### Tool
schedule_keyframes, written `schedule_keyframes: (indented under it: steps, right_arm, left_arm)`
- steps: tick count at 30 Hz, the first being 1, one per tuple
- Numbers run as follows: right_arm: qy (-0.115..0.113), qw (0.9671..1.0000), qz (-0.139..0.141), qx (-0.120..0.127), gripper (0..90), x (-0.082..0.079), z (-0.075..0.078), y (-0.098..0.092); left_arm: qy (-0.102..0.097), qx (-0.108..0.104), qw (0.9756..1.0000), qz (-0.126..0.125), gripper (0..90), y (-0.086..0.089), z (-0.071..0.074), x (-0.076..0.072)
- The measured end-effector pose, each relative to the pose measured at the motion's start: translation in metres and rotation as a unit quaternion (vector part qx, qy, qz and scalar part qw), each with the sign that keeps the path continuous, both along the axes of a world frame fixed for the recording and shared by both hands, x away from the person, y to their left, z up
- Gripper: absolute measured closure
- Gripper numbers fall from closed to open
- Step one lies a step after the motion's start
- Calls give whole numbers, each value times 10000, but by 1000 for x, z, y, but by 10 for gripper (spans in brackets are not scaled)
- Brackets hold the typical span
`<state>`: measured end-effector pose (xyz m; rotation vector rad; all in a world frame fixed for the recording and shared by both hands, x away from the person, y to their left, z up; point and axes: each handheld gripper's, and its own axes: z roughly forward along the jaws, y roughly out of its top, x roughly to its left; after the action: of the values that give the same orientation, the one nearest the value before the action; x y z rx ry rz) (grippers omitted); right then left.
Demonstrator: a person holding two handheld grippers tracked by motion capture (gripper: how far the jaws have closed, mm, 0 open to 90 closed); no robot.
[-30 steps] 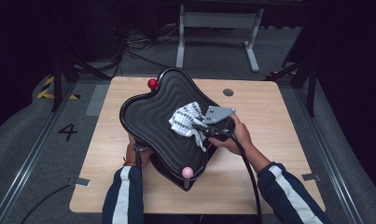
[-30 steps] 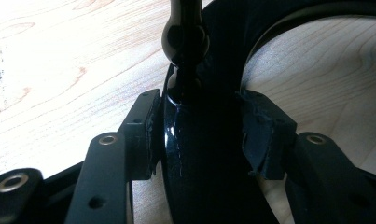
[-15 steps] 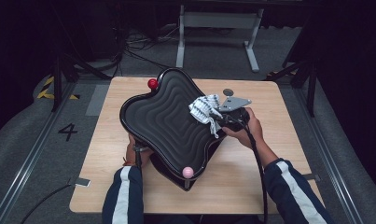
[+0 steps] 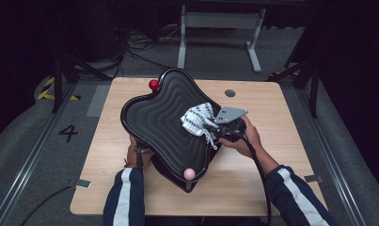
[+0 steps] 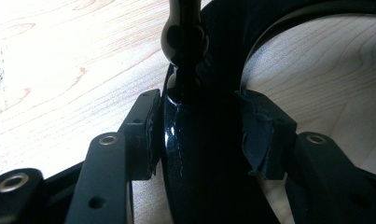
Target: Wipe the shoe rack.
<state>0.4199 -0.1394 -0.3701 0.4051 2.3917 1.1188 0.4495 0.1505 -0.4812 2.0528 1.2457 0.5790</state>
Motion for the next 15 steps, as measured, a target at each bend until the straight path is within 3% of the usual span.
schedule_keyframes:
  steps: [3, 15]
  right_arm:
    - [-41, 9996, 296, -29, 753, -15, 1, 12]
    - [111, 9965, 834, -12, 746, -43, 1, 29]
  left_arm:
    - [0, 0, 10000, -1, 509, 0, 0, 0]
    - [6, -5, 10000, 9, 509, 0, 0, 0]
